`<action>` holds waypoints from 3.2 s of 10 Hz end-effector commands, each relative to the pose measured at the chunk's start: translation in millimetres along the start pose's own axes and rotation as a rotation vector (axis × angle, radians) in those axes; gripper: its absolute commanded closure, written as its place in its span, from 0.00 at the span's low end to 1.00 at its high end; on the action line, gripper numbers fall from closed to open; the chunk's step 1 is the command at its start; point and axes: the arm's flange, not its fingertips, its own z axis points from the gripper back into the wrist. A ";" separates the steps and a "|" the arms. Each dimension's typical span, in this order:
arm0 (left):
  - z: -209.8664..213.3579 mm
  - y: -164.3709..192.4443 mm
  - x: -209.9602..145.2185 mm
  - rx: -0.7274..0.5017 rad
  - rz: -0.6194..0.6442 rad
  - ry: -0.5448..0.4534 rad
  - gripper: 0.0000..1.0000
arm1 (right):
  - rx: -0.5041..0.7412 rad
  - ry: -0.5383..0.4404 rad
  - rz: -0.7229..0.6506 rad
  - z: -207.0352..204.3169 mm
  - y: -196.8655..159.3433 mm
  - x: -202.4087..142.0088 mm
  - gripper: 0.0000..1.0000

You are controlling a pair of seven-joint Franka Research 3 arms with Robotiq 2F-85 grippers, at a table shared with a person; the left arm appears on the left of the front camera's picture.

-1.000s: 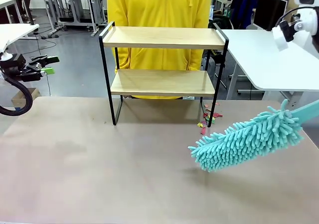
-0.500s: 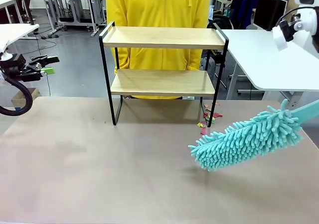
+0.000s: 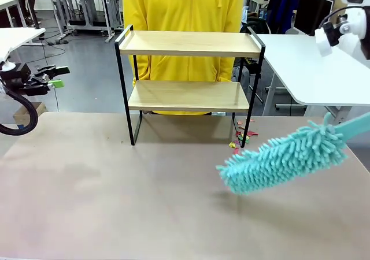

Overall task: Clean the shelf.
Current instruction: Hand the Duster back to the human.

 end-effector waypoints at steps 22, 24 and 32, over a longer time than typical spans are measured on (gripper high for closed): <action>-98.2 -281.2 5.0 0.124 0.038 0.040 0.00 | -0.033 -0.728 0.338 -66.1 -71.5 40.0 0.87; -119.5 -300.4 0.4 0.064 0.043 0.025 0.00 | -0.033 -0.728 0.338 -66.1 -71.5 40.0 0.87; -204.7 -331.9 -14.3 -0.024 0.065 0.001 0.00 | -0.033 -0.728 0.338 -66.1 -71.5 40.0 0.87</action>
